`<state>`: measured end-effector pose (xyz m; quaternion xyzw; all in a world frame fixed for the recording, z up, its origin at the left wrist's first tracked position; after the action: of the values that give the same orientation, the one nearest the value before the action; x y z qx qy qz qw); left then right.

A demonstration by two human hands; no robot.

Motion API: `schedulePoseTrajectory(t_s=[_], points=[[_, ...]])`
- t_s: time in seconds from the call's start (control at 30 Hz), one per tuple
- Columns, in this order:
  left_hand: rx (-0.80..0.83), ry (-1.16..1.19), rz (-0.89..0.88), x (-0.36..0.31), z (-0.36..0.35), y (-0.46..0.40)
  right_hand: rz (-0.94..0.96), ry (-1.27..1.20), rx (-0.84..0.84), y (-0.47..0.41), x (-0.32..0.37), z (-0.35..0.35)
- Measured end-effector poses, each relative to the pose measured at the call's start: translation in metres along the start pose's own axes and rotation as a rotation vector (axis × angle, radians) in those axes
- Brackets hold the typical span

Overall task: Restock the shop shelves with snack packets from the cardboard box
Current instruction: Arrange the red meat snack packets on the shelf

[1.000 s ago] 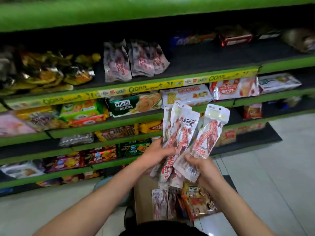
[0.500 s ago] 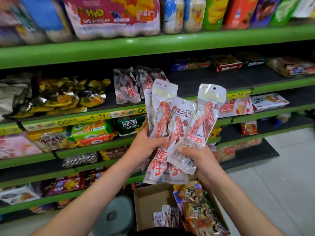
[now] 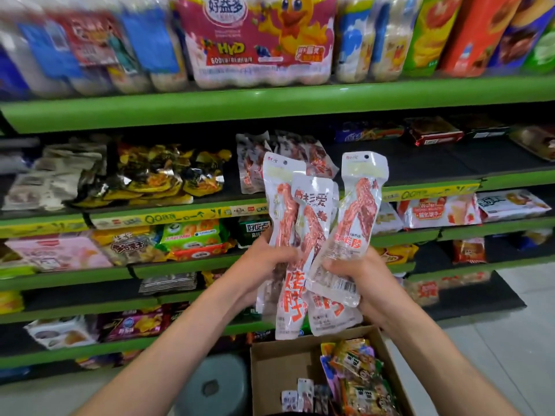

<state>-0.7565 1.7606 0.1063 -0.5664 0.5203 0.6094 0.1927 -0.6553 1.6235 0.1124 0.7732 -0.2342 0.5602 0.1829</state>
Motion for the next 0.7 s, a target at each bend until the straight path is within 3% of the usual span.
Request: schedulePoseTrajectory(t_s=[0.2, 0.33, 0.47, 0.7], points=[[0.017, -0.068, 0.001, 0.000, 0.014, 0.006, -0.038, 0.184, 0.037, -0.006, -0.005, -0.019], [-0.104, -0.069, -0.068, 0.002, 0.018, 0.007, -0.012, 0.274, -0.010, -0.012, -0.009, -0.029], [-0.155, -0.036, -0.068, 0.008, 0.025, 0.009, -0.021, 0.283, 0.008, -0.018, -0.011, -0.035], [-0.090, 0.117, 0.002, 0.005, 0.037, 0.009, -0.032, 0.169, -0.096, -0.027, -0.019, -0.035]])
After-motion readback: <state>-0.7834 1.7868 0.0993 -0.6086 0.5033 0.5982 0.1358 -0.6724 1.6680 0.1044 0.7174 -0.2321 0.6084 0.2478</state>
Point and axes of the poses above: each hand's wrist, its own y-axis away from the middle knuckle, its own z-axis out of the back of the hand, x = y × z, the point moved 5 cm from there along -y, towards the middle knuckle, and after that the axes turned 7 degrees about z, right-handed, at the moved point
